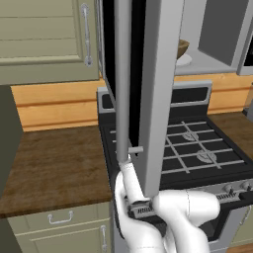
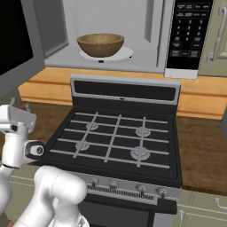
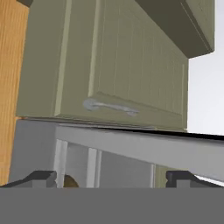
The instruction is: Open the microwave, place the bowl with waffle inside the microwave, then close the microwave door and turn it on.
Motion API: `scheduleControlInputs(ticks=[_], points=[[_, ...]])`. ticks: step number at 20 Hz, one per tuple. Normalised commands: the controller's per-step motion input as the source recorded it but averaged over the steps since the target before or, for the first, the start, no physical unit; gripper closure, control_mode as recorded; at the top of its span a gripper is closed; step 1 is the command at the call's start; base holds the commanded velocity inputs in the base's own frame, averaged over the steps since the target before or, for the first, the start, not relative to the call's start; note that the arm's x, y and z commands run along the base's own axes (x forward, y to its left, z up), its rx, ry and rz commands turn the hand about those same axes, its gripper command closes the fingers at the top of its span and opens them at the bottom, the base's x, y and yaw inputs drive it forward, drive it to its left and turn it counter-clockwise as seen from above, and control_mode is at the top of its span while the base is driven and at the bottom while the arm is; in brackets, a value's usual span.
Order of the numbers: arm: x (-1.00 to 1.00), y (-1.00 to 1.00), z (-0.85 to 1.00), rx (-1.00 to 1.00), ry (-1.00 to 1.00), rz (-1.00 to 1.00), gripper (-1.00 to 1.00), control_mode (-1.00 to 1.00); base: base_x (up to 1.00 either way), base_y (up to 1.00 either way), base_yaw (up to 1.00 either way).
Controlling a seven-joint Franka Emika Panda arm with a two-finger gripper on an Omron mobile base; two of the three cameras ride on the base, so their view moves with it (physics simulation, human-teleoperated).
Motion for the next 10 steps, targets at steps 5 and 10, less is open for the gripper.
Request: scheduleControlInputs(ticks=[5,10], points=[[-0.33,0.44,0.00,0.00,-0.23,-0.01,-1.00,-1.00,0.00,0.00,0.00],[-0.26,0.55,0.09,0.00,-0.19,0.00,-1.00,-1.00,0.00,0.00,0.00]])
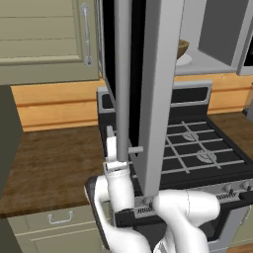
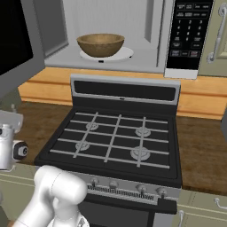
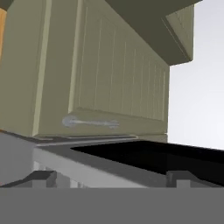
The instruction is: Open the microwave, place the bowl with waffle inside the microwave, then close the microwave door and turn it on.
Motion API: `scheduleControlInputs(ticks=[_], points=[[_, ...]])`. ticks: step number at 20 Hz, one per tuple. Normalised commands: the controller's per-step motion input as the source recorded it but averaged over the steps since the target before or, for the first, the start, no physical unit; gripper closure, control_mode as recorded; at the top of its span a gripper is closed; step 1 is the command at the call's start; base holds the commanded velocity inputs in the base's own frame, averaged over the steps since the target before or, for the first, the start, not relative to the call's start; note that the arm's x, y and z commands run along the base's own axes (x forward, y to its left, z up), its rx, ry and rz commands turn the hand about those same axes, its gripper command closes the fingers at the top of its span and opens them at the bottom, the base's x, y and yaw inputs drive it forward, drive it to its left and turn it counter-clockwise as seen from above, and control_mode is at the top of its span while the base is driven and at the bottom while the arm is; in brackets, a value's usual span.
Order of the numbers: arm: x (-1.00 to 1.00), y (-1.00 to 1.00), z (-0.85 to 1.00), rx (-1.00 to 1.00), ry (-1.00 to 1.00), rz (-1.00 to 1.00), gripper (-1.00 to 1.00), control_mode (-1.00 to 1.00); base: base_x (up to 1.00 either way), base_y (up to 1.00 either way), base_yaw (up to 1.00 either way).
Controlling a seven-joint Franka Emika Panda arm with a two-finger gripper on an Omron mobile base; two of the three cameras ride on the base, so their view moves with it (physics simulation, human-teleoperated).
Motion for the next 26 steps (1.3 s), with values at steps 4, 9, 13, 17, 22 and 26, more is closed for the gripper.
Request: scheduleControlInputs(ticks=[4,9,13,17,22,26], points=[[-0.07,0.31,0.33,0.00,-0.20,-0.05,-1.00,-1.00,0.00,0.00,0.00],[-0.09,-0.05,0.06,0.00,-0.18,-0.07,-1.00,-1.00,0.00,0.00,0.00],[0.00,-0.11,-0.08,0.01,-0.24,-0.08,-1.00,-1.00,0.00,0.00,0.00],[-0.06,0.00,0.00,0.03,-0.31,-0.09,-1.00,-1.00,0.00,0.00,0.00],[-0.16,-0.25,0.00,0.11,-0.34,-0.07,-1.00,-1.00,0.00,0.00,0.00],[-0.13,-0.42,0.00,0.16,-0.34,-0.08,-1.00,-1.00,0.00,0.00,0.00]])
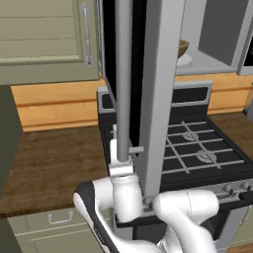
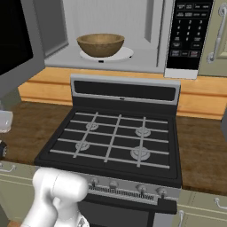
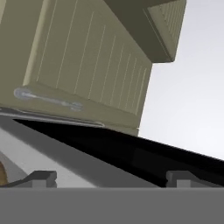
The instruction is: Open the microwave, place the bowl with waffle inside the microwave, then close the microwave door and turn it on.
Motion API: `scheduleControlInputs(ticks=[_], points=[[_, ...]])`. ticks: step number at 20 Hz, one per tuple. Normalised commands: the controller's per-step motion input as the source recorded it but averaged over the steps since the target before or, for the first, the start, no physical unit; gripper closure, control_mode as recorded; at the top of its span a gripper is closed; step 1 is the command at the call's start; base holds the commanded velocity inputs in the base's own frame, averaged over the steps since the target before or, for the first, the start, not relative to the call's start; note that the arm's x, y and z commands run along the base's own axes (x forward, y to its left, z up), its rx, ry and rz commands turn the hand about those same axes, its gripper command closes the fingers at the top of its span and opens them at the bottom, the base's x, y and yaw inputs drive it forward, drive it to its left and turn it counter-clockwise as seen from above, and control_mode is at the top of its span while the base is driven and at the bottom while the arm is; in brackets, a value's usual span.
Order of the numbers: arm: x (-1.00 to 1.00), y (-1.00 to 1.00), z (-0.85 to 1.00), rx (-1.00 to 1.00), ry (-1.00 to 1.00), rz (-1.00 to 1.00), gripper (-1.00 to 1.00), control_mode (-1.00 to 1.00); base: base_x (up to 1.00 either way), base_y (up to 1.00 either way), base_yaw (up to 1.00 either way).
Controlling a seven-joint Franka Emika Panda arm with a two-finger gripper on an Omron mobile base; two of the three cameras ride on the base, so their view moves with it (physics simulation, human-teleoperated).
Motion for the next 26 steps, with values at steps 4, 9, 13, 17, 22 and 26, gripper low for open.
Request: scheduleControlInputs(ticks=[4,9,13,17,22,26], points=[[-0.03,-0.23,0.00,0.15,-0.29,-0.13,-1.00,-1.00,0.00,0.00,0.00],[-0.02,-0.25,0.00,0.14,-0.25,-0.17,-1.00,-1.00,0.00,0.00,0.00],[0.00,-0.49,0.00,0.19,-0.16,-0.22,-1.00,-1.00,0.00,0.00,0.00],[0.00,-0.63,-0.02,0.21,-0.11,-0.22,-1.00,-1.00,0.00,0.00,0.00],[0.00,-0.62,0.00,0.21,-0.11,-0.21,-1.00,-1.00,0.00,0.00,0.00],[0.00,-0.59,0.00,0.20,-0.13,-0.21,-1.00,-1.00,0.00,0.00,0.00]])
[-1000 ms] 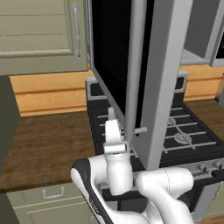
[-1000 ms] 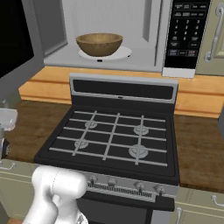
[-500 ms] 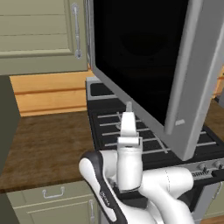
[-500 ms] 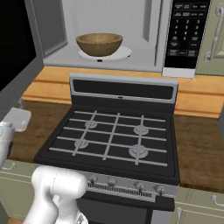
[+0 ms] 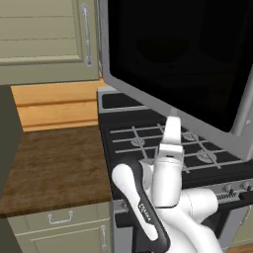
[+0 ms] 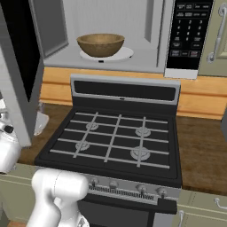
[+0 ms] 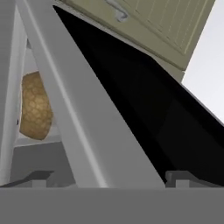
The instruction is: Open the microwave, place the bowl with waffle inside the microwave, then close the microwave door and turn it on.
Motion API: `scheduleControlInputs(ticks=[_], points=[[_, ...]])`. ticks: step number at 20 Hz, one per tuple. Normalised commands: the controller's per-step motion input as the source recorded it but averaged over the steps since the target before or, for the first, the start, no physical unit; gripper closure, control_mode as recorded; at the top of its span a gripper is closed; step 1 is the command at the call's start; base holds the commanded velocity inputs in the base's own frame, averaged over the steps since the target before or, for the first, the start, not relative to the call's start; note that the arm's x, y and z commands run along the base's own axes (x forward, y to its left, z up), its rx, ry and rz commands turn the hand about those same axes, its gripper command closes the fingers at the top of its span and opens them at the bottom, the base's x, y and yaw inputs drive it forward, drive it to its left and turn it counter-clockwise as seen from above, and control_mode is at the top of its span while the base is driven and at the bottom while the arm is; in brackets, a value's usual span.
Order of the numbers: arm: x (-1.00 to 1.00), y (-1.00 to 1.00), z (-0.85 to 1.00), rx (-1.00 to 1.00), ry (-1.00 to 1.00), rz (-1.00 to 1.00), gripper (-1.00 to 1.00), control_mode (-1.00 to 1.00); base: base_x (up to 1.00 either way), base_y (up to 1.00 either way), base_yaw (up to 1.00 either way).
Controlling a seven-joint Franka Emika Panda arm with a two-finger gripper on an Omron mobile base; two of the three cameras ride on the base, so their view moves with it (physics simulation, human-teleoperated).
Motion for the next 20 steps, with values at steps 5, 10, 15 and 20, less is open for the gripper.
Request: scheduleControlInputs(ticks=[5,10,15,20], points=[[0.00,-0.54,0.00,0.19,-0.10,-0.21,-1.00,-1.00,0.00,0.00,0.00],[0.00,-0.39,0.00,0.13,-0.04,-0.18,-1.00,-1.00,0.00,0.00,0.00],[0.00,-0.26,0.00,0.08,-0.03,-0.14,-1.00,-1.00,0.00,0.00,0.00],[0.06,-0.19,0.00,0.05,-0.02,-0.10,-1.00,-1.00,0.00,0.00,0.00]])
